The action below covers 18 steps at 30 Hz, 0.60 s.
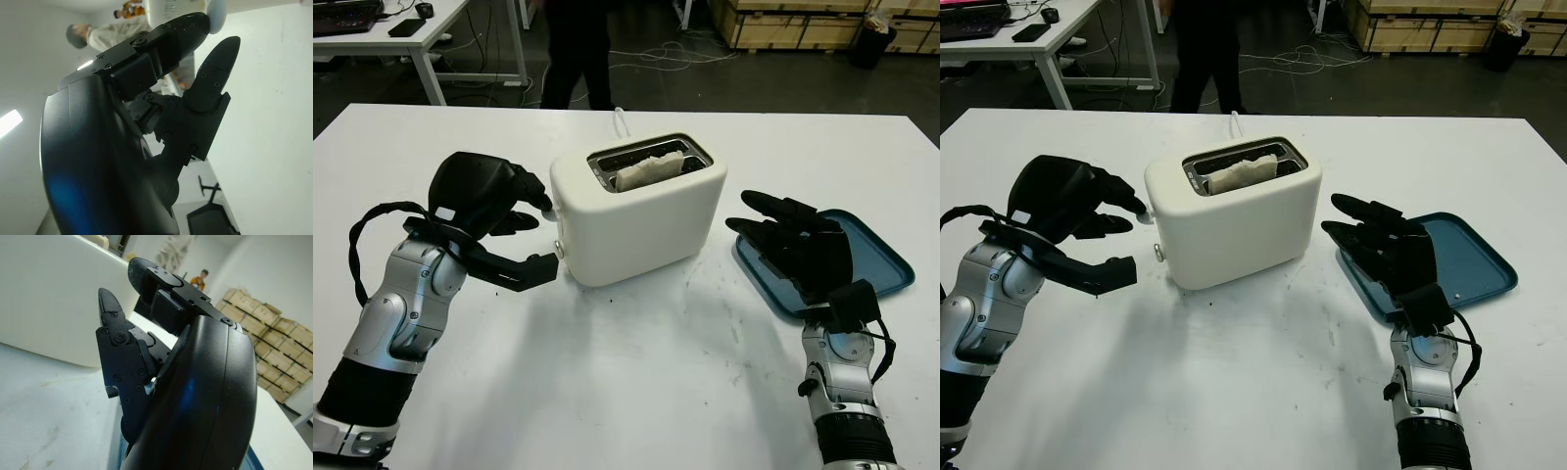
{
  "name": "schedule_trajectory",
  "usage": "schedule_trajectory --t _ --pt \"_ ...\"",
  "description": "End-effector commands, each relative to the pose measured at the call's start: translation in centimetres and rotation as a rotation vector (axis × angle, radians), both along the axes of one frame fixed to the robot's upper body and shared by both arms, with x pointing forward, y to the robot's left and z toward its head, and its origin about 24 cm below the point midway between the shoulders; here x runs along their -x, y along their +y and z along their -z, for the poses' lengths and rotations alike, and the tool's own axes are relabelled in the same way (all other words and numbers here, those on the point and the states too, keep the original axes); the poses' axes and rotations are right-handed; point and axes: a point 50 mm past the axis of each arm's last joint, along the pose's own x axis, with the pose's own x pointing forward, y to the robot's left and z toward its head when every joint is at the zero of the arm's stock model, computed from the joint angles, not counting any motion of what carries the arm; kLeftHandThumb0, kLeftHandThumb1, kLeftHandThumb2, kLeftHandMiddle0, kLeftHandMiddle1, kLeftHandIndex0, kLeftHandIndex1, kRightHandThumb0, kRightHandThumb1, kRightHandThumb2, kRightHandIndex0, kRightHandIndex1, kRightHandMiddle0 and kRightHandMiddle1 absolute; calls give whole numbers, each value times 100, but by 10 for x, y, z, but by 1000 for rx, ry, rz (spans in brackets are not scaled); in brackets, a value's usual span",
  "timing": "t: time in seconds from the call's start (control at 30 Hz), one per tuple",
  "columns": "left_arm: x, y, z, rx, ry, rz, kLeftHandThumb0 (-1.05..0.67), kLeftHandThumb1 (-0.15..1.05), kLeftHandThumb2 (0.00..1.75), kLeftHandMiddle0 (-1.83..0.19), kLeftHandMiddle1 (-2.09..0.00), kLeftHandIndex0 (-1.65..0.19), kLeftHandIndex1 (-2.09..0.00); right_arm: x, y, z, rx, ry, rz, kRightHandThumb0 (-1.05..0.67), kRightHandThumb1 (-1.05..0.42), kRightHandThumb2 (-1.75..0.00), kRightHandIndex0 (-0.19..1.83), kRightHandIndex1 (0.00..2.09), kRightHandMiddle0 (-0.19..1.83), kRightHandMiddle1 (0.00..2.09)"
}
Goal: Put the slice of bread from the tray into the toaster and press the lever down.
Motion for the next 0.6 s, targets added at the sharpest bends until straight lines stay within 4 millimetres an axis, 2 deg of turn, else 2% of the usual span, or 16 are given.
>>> schedule_trajectory --t 0.0,0.3,0.47,0.57 --pt "-3 -5 1 -3 11 14 -40 73 0 -98 -155 -135 0 0 -2 -3 1 -20 6 -23 -92 -7 106 10 95 0" --pt "-4 -9 2 13 9 29 -38 72 0 -99 -155 -137 -1 0 -1 -3 7 -20 5 -20 -92 -7 104 8 95 0" --pt "-4 -12 2 6 7 34 -41 76 0 -113 -116 -138 -1 -1 -1 -2 -4 -13 7 -20 -92 -7 104 8 95 0" --pt "-4 -13 2 18 14 39 -40 76 0 -114 -107 -137 0 -1 -1 -1 0 -12 9 -20 -92 -6 105 8 95 0"
